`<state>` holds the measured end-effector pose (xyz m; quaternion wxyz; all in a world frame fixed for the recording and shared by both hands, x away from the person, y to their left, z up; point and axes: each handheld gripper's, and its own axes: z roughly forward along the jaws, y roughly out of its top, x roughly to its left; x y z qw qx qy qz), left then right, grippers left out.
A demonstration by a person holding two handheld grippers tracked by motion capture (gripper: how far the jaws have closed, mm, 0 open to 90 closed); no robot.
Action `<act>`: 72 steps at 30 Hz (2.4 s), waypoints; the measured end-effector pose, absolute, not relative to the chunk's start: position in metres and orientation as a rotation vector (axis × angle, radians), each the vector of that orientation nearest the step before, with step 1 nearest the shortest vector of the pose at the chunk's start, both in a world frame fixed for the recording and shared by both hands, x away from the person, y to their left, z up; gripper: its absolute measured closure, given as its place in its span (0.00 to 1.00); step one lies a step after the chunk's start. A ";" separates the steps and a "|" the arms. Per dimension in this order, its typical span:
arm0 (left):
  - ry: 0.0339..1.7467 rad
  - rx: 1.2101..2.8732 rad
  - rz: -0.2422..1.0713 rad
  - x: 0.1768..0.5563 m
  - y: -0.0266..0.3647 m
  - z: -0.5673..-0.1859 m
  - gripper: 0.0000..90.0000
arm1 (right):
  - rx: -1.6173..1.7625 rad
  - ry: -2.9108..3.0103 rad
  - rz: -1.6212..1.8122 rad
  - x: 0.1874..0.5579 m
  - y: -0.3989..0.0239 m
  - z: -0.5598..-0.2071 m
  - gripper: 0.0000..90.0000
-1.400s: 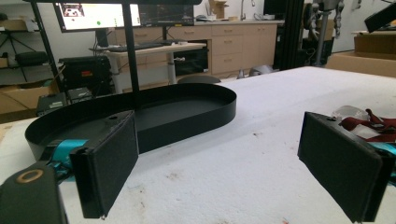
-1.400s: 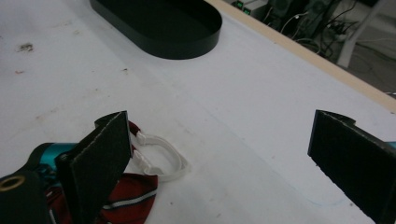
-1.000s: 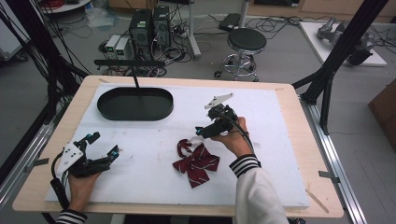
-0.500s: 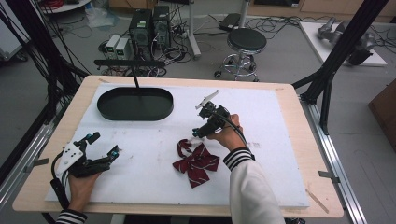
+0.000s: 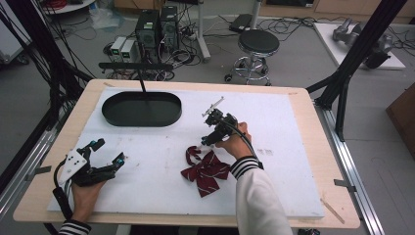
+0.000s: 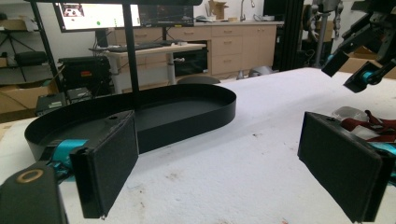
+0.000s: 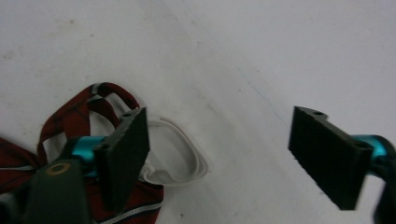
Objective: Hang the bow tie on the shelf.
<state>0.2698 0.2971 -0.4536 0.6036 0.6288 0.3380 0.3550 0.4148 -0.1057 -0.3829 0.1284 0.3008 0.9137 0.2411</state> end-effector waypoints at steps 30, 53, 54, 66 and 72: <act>0.784 1.451 0.819 0.270 0.297 -0.454 0.14 | 0.942 2.755 0.557 0.418 -0.103 -0.407 0.46; 0.783 1.451 0.818 0.270 0.297 -0.454 0.14 | 0.931 2.780 0.506 0.418 -0.102 -0.409 0.58; 0.783 1.452 0.817 0.270 0.297 -0.454 0.14 | 0.932 2.781 0.509 0.418 -0.101 -0.410 0.60; 0.783 1.451 0.819 0.270 0.297 -0.454 0.14 | 0.965 2.832 0.511 0.419 -0.101 -0.412 0.83; 0.783 1.450 0.819 0.270 0.297 -0.454 0.14 | 0.997 2.845 0.515 0.419 -0.102 -0.412 0.96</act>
